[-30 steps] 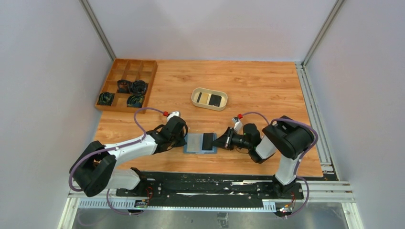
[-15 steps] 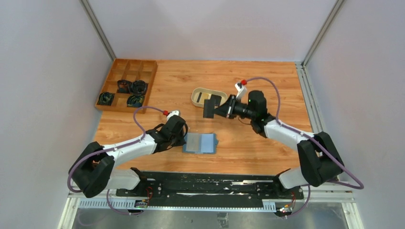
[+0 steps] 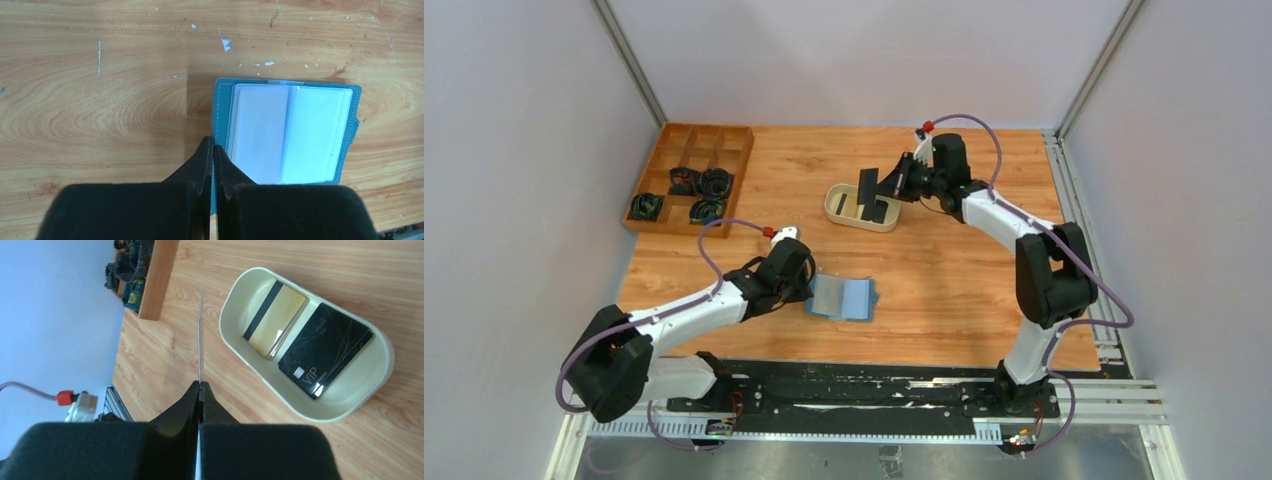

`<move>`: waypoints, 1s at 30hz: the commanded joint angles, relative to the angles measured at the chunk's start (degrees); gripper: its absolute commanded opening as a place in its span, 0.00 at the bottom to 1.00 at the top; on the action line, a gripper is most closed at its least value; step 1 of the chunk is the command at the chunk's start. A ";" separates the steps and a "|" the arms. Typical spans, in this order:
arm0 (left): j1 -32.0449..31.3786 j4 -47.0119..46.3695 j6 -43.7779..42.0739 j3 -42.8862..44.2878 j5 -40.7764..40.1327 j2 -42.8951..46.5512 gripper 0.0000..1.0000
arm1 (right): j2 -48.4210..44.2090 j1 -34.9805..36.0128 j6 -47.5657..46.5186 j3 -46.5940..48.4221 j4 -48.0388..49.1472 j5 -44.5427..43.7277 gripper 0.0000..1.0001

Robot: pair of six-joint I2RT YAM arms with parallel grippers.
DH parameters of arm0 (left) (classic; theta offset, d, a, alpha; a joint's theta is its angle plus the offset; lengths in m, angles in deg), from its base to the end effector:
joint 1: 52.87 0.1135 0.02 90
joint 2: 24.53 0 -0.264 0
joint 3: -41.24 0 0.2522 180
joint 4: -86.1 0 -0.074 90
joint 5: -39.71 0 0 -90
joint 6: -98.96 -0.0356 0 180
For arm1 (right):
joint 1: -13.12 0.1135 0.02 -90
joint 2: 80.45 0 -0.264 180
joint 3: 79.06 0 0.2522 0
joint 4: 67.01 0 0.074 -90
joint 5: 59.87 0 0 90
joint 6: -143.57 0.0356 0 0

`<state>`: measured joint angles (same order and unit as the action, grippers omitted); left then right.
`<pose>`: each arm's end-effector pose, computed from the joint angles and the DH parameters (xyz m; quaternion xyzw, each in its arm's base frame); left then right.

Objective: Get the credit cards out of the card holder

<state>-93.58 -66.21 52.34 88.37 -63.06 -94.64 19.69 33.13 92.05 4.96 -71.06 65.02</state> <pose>0.1804 -0.1449 0.1792 -0.0592 0.9347 -0.1462 0.3185 0.3742 0.1579 0.2678 -0.0438 0.7997 0.4813 0.3563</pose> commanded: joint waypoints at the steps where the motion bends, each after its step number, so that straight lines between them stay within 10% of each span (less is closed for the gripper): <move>1: -0.69 1.42 -0.65 1.53 -1.73 1.70 0.00 | 4.95 -0.85 0.17 4.87 -5.23 -1.37 0.00; 30: -0.67 1.57 -0.79 0.48 -1.70 2.65 0.00 | 14.76 -4.28 4.01 2.97 -7.22 -2.25 0.00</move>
<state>-93.58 -64.17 51.55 88.54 -63.57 -91.89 34.20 29.64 97.44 6.86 -74.12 62.86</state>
